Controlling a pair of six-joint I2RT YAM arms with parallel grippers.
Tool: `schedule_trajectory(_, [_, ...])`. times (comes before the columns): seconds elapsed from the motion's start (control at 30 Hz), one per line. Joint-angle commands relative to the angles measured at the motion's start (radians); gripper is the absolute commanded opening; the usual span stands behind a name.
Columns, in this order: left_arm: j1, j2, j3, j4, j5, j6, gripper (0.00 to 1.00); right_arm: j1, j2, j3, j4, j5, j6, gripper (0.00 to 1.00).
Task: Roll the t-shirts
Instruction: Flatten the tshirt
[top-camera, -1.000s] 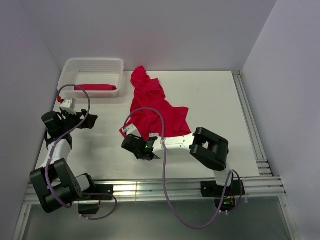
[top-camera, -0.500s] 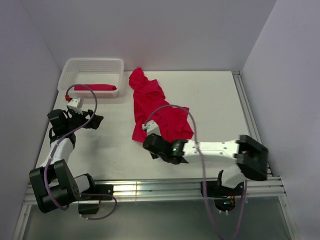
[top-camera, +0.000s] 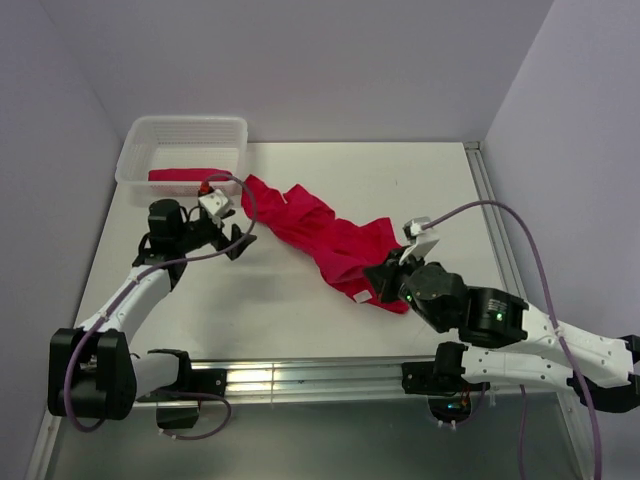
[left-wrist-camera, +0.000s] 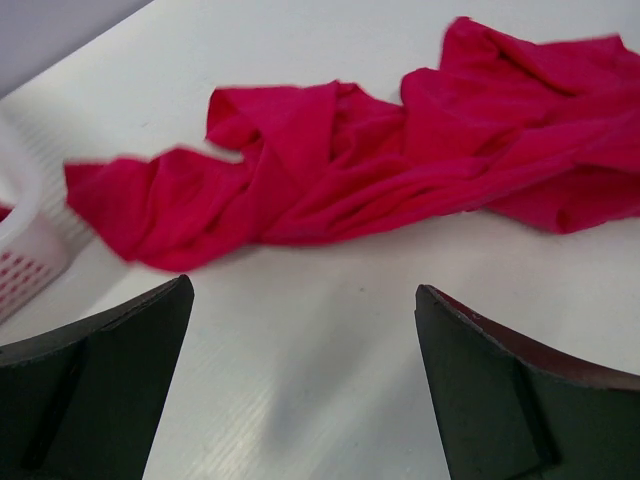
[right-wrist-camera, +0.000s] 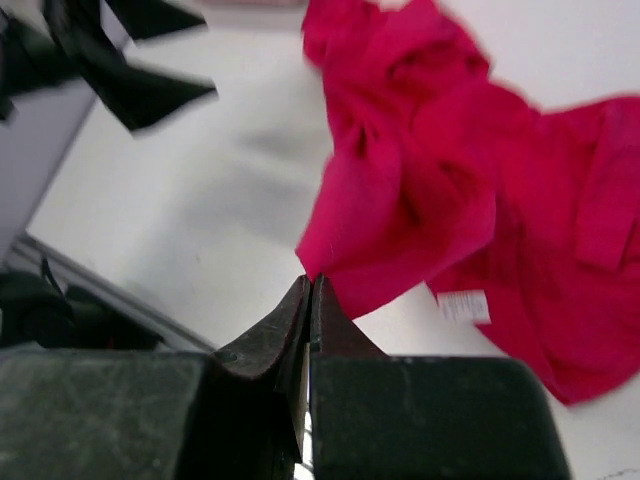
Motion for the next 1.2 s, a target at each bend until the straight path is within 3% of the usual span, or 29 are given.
schedule_trajectory(0.0, [-0.098, -0.017, -0.002, 0.028, 0.017, 0.103, 0.99, -0.003, 0.072, 0.172, -0.093, 0.152, -0.035, 0.0])
schedule_trajectory(0.17, [-0.2, -0.034, -0.062, 0.164, 0.04, 0.14, 0.99, -0.024, 0.154, 0.339, -0.136, 0.193, -0.08, 0.0])
schedule_trajectory(0.3, [-0.211, 0.025, -0.056, 0.175, 0.235, 0.189, 0.99, -0.081, 0.187, 0.402, -0.144, 0.16, -0.086, 0.0])
schedule_trajectory(0.43, [-0.227, 0.085, -0.091, 0.34, 0.286, 0.051, 0.96, -0.176, 0.197, 0.422, -0.141, 0.085, -0.075, 0.0])
schedule_trajectory(0.47, [-0.256, 0.09, -0.103, 0.41, 0.249, 0.019, 0.94, -0.188, 0.197, 0.423, -0.136, 0.066, -0.072, 0.0])
schedule_trajectory(0.67, [-0.464, 0.111, -0.156, 0.466, 0.096, 0.048, 0.87, -0.238, 0.2, 0.442, -0.124, 0.04, -0.072, 0.0])
schedule_trajectory(0.7, [-0.486, 0.134, -0.146, 0.469, 0.041, 0.059, 0.84, -0.238, 0.2, 0.442, -0.119, 0.031, -0.072, 0.0])
schedule_trajectory(0.73, [-0.504, 0.15, -0.139, 0.471, 0.001, 0.069, 0.73, -0.239, 0.2, 0.442, -0.116, 0.029, -0.071, 0.0])
schedule_trajectory(0.8, [-0.558, 0.188, -0.113, 0.494, -0.164, 0.048, 0.67, -0.239, 0.197, 0.44, -0.114, 0.023, -0.068, 0.0])
schedule_trajectory(0.9, [-0.581, 0.263, -0.041, 0.456, -0.167, 0.04, 0.68, -0.241, 0.185, 0.439, -0.114, 0.014, -0.063, 0.0])
schedule_trajectory(1.07, [-0.606, 0.322, -0.033, 0.574, -0.296, 0.03, 0.71, -0.241, 0.168, 0.443, -0.127, -0.001, -0.06, 0.0])
schedule_trajectory(1.17, [-0.616, 0.349, 0.004, 0.52, -0.276, 0.02, 0.64, -0.241, 0.148, 0.436, -0.128, 0.003, -0.059, 0.0])
